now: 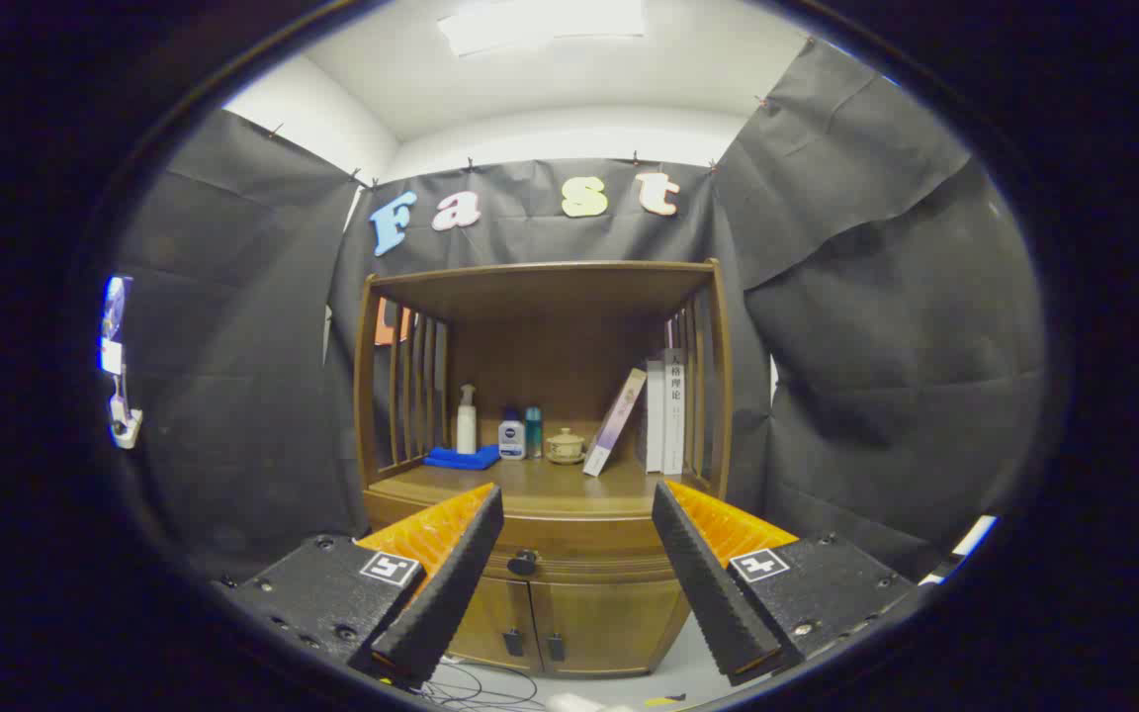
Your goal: Pull open the drawer, take out the items inside it, and place them on the countertop above the cabinet.
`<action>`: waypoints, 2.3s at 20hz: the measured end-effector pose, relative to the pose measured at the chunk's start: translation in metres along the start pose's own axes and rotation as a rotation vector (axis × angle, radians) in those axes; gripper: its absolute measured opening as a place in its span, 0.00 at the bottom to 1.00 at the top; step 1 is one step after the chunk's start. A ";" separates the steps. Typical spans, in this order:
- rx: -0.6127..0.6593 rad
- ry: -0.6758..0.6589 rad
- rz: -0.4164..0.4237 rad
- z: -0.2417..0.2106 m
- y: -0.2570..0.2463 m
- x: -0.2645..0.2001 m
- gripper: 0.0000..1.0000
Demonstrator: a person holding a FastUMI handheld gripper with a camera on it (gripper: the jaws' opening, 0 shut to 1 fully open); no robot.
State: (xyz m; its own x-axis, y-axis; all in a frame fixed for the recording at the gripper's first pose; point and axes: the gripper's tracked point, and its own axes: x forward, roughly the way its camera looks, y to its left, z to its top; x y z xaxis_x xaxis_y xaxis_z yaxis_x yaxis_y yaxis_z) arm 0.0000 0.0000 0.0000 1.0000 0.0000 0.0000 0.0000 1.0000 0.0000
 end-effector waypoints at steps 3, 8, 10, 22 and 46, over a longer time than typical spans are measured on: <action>-0.016 -0.008 0.020 0.004 0.010 -0.008 0.99; -0.008 0.001 0.035 0.002 0.023 -0.018 0.99; 0.013 0.000 0.037 0.004 0.025 -0.018 0.99; 0.059 0.005 0.008 -0.003 0.021 -0.006 0.99; 0.009 0.218 -0.099 -0.207 0.040 0.204 0.99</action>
State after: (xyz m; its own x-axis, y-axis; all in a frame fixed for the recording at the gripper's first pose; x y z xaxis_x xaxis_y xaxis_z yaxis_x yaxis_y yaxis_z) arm 0.2037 0.0404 -0.2066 0.9714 -0.0970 -0.2166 0.0989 0.9951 -0.0020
